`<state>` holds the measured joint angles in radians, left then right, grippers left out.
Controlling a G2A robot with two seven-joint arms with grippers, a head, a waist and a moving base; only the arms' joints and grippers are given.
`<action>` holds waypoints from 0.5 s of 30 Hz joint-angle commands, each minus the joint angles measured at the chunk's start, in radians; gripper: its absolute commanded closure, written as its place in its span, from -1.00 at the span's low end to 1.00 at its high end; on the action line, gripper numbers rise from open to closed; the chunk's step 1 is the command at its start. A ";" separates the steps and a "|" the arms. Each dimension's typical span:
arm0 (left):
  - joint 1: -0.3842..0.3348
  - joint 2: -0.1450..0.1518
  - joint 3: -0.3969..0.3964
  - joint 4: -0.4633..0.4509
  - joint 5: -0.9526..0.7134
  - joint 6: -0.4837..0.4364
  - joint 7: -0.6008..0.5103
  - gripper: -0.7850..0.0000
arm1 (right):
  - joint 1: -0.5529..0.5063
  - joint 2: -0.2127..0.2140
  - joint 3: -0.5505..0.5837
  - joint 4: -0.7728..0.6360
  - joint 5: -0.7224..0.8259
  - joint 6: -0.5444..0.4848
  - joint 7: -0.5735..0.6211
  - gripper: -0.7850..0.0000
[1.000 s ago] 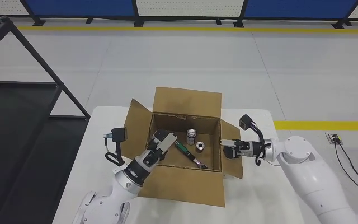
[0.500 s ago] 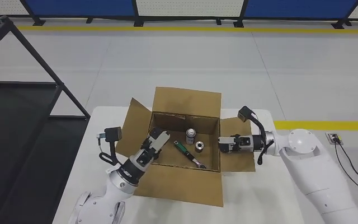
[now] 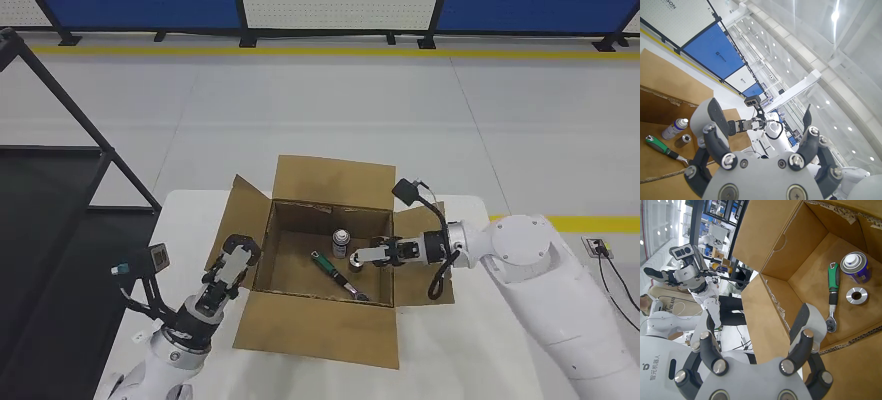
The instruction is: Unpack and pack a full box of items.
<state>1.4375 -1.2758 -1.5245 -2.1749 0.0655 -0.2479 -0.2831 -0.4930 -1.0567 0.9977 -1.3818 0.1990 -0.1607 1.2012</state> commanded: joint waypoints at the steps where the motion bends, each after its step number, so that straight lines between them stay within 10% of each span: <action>1: 0.026 0.001 -0.021 -0.014 -0.012 -0.009 0.005 -1.00 | 0.019 -0.007 -0.022 0.005 -0.015 0.009 -0.019 -1.00; 15: 0.103 0.006 -0.063 -0.043 -0.033 -0.010 -0.008 -1.00 | 0.031 -0.012 -0.033 0.016 -0.017 0.022 -0.037 -1.00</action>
<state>1.5402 -1.2700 -1.5875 -2.2177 0.0322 -0.2576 -0.2909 -0.4617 -1.0690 0.9649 -1.3654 0.1819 -0.1386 1.1638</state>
